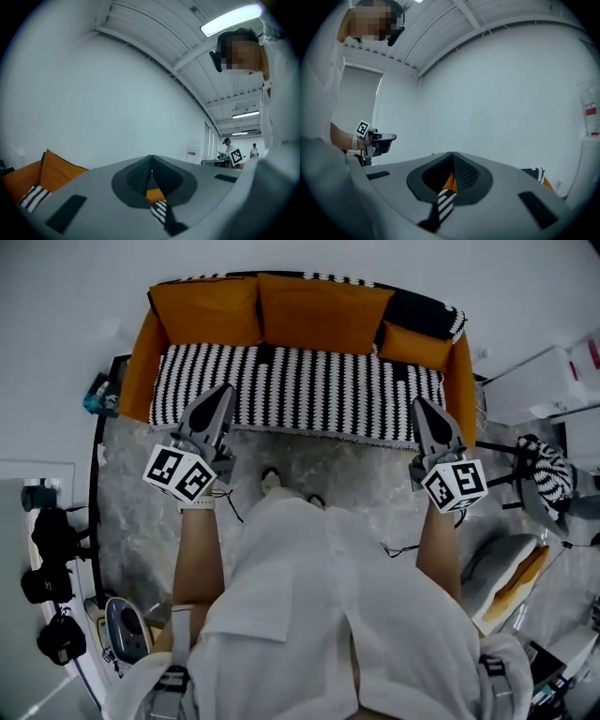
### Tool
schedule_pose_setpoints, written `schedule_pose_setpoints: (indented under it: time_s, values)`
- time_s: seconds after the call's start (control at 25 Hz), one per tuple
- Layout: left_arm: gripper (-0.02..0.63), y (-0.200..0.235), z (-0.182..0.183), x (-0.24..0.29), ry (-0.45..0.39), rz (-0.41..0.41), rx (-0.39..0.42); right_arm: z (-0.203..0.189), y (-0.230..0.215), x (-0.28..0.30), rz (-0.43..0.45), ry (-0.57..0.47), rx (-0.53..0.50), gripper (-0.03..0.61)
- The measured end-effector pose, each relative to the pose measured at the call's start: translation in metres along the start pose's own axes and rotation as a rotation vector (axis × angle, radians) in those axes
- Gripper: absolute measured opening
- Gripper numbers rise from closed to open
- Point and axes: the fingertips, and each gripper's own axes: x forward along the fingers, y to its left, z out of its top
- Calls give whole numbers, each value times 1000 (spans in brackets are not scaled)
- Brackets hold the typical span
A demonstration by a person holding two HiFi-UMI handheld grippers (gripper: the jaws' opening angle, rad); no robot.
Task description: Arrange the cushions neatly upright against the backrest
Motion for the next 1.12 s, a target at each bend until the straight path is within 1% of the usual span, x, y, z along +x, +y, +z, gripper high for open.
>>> schedule_pose_setpoints:
  time_s: [0.24, 0.44, 0.76, 0.92, 1.12]
  values:
    - [15, 2, 4, -29, 8, 28, 35, -1, 13, -12, -26, -9, 3, 8]
    - [15, 8, 11, -34, 17, 30, 62, 12, 18, -7, -35, -28, 4, 6]
    - [17, 26, 18, -37, 19, 10, 60, 34, 52, 21, 2, -46, -63, 6]
    - [17, 32, 16, -33, 18, 1, 35, 35, 55, 26, -1, -34, -72, 6]
    - [17, 36, 20, -26, 15, -14, 34, 38, 53, 31, -11, -38, -72, 6]
